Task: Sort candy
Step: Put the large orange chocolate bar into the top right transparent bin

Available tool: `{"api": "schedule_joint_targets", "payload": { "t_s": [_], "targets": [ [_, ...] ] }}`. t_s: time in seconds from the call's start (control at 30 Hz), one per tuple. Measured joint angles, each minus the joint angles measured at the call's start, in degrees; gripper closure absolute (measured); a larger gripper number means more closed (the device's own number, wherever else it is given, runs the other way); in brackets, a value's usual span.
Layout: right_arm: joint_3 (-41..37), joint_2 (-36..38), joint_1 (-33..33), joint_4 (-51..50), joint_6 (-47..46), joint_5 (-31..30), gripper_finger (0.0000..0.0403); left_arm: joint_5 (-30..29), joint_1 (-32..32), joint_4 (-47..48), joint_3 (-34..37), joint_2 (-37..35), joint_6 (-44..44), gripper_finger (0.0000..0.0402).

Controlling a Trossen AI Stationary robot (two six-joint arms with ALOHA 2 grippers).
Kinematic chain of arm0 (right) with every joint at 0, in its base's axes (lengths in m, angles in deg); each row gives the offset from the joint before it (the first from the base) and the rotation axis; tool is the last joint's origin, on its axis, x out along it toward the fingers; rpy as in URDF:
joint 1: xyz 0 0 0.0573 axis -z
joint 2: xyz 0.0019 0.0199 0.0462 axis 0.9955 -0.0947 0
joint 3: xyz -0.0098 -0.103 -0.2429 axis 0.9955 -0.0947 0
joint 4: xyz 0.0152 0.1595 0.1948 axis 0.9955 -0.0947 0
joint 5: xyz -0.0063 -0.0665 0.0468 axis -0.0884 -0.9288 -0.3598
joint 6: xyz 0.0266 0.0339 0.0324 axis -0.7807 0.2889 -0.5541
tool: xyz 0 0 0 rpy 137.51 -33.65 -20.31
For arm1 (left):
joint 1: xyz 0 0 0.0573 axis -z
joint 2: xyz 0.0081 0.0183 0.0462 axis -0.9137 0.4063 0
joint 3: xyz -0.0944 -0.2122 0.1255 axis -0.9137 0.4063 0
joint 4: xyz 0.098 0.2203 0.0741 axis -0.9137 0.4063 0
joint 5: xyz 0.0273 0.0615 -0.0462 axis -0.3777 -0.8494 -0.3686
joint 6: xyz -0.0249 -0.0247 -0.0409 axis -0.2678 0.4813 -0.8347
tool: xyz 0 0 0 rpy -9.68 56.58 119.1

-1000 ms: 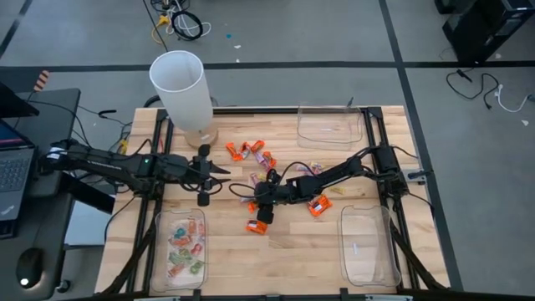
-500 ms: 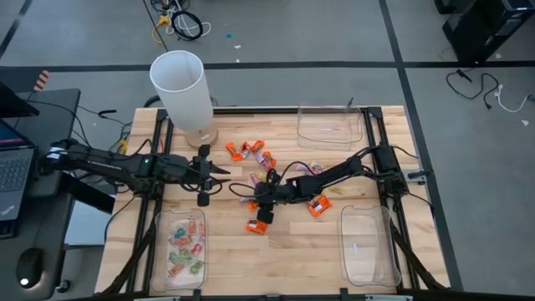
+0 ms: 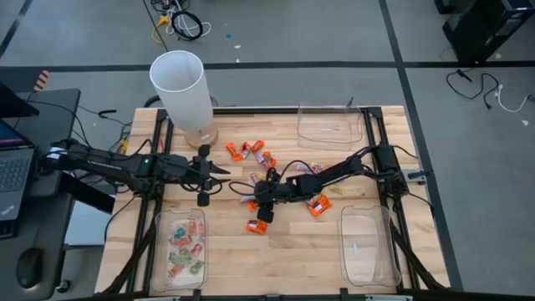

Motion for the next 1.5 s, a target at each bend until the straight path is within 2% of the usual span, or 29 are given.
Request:
{"api": "schedule_joint_targets", "payload": {
  "t_s": [0.23, 0.83, 1.5],
  "targets": [
    [0.0, 0.0, 0.7, 0.1, 0.5, 0.0, 0.0217, 0.0, 0.0, 0.0, 0.0, 0.0, 0.0, 0.0300],
    [0.1, 1.2, 1.3, -0.7, 1.5, 2.2, 0.0192, 0.0, 0.0, 1.8, 0.0, 0.0, 0.0, 0.0300],
    [0.2, 1.5, 2.0, -0.8, 2.5, 2.0, 0.0244, 0.0, 0.0, 1.7, 0.0, 0.0, 0.0, 0.0300]
  ]
}}
